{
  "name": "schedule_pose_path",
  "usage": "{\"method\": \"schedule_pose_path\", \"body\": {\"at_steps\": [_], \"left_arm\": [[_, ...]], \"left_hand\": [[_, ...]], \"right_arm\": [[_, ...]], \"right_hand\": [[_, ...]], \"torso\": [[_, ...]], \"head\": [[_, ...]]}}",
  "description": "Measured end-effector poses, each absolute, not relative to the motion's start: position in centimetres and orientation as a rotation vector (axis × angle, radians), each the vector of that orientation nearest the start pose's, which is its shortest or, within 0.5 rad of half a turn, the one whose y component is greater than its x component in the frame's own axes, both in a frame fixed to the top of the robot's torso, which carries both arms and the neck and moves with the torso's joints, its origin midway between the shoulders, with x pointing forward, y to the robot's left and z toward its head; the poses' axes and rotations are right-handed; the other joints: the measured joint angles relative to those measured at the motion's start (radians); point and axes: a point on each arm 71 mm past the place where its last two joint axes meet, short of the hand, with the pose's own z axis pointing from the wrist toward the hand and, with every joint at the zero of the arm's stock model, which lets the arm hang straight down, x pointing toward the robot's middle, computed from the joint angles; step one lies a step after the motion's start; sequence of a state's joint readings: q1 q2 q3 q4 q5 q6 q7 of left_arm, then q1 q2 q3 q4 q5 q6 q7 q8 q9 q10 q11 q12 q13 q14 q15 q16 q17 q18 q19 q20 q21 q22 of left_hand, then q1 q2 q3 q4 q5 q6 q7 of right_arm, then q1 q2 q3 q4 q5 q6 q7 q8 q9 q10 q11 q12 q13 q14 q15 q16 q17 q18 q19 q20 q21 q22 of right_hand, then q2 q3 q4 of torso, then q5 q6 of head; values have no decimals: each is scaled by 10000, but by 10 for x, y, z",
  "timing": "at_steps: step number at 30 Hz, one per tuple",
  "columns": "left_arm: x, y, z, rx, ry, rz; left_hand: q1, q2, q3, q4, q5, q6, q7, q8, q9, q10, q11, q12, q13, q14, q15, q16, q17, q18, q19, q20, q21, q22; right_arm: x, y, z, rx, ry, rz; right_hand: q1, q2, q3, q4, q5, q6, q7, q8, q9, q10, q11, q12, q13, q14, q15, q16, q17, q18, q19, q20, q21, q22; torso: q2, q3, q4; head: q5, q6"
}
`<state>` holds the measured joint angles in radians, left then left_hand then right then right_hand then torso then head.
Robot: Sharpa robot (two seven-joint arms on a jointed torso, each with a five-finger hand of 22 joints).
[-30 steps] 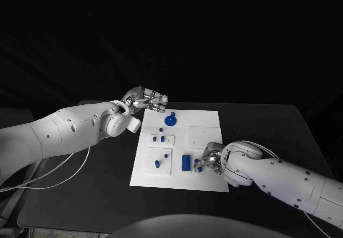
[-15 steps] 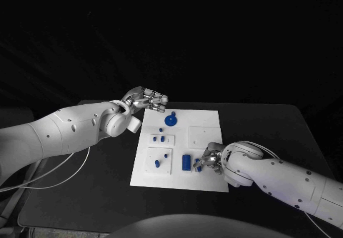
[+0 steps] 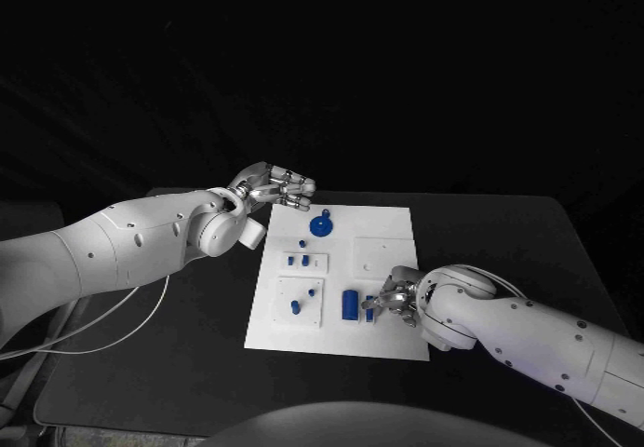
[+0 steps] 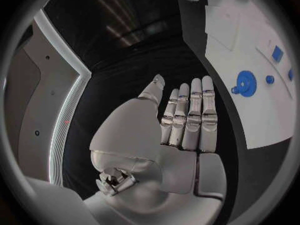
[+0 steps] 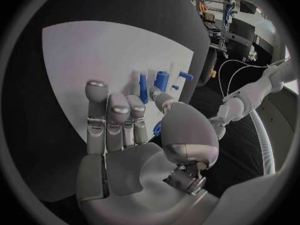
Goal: Assemble the parts on the task board
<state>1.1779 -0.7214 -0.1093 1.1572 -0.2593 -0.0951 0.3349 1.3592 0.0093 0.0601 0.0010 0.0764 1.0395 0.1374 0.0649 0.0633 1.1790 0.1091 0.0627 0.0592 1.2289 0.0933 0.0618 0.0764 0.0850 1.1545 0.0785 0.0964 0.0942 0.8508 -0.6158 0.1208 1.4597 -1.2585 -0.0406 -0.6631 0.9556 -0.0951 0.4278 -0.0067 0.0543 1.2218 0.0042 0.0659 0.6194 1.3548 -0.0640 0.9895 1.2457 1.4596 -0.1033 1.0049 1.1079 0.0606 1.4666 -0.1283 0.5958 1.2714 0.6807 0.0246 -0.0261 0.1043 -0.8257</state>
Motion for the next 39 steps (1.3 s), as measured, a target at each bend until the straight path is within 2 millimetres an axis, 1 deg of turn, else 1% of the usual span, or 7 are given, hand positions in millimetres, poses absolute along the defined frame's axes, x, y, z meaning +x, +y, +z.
{"method": "schedule_pose_path", "body": {"at_steps": [4, 14, 17, 21, 27, 32, 39], "left_arm": [[530, 246, -236, -8884, 16600, -13489], [530, 247, -236, -8890, 16608, -13481], [530, 247, -236, -8892, 16608, -13478], [530, 247, -236, -8898, 16606, -13467], [530, 248, -236, -8904, 16602, -13451], [530, 249, -236, -8910, 16596, -13434], [530, 250, -236, -8913, 16591, -13425]], "left_hand": [[0, 0, 0, 0, 0, 0, 0, 0, 0, 0, 0, 0, 0, 0, 0, 0, 0, -1, 0, 0, 0, 0], [0, 0, 0, 0, 0, 0, 0, 0, 0, 0, 0, 0, 0, 0, 0, 0, 0, 0, 0, 0, 0, 1], [0, 0, 0, 0, 0, 0, 0, 0, 0, 0, 0, 0, 0, 0, 0, 0, 0, 0, 0, 0, 0, 1], [0, 0, 0, 0, 0, 0, 0, 0, 0, 0, 0, 0, 0, 0, 0, 0, -1, 0, 0, 0, 0, 2], [0, 0, 0, 0, 0, 0, 0, 0, 0, 0, 0, 0, 0, 0, 0, 0, -1, 0, 0, 0, 0, 2], [0, 0, 0, 0, 0, 0, 0, 0, 0, 0, 0, 0, 0, 0, 0, 0, 8, 0, 0, 0, 0, -7], [0, 0, 0, 0, 0, 0, 0, 0, 0, 0, 0, 0, 0, 0, 0, 0, 6, 0, 0, 0, 0, -7]], "right_arm": [[425, -131, -326, 3049, 23591, 4103], [424, -132, -325, 3093, 23558, 4206], [423, -133, -325, 3118, 23535, 4258], [422, -139, -325, 3208, 23391, 4350], [425, -152, -320, 3352, 22612, 5003], [428, -159, -313, 3186, 21587, 5748], [427, -160, -307, 2333, 20218, 6578]], "right_hand": [[138, 33, 66, -98, 109, 0, 0, -2, 15, 0, 0, 0, 5, 0, 0, -13, -1, -1, 0, 0, 0, 0], [393, 743, 482, -1595, 1239, -75, -6, -5, 192, -3, -1, 0, 14, -1, 1, -40, -1, -1, 0, 0, 0, -8], [286, 688, 381, -1614, 1239, -75, -6, -4, 227, -2, -1, 0, 14, -1, 1, -40, -2, -1, 0, 0, 0, -8], [206, 375, -364, -1072, 995, -74, -6, -4, 10, -3, -2, 0, 14, -1, 1, -40, -9, -1, 0, 0, 0, -8], [916, -94, -390, -555, 951, -780, 371, -3, -1527, -38, 215, 61, 44, -1, 1, -40, -32, -2, 0, 0, 13, -25], [1815, 134, -380, -1427, 1588, -1037, 598, -3, -3153, -76, 285, 156, 66, 19, 86, -40, -32, -2, -35, 107, 158, 36], [2148, 303, 81, -2155, 1225, -929, 708, -3, -4675, -92, 374, 250, 66, -7, 118, -40, -31, -2, -35, 179, 313, 211]], "torso": [[1, 0, 0], [1, -1, 1], [1, -2, 3], [1, -2, 6], [1, -2, 2], [0, 2, -3], [0, 9, -7]], "head": [[1, -12], [1, -36], [1, -39], [9, -40], [36, -50], [55, -53], [62, -67]]}}
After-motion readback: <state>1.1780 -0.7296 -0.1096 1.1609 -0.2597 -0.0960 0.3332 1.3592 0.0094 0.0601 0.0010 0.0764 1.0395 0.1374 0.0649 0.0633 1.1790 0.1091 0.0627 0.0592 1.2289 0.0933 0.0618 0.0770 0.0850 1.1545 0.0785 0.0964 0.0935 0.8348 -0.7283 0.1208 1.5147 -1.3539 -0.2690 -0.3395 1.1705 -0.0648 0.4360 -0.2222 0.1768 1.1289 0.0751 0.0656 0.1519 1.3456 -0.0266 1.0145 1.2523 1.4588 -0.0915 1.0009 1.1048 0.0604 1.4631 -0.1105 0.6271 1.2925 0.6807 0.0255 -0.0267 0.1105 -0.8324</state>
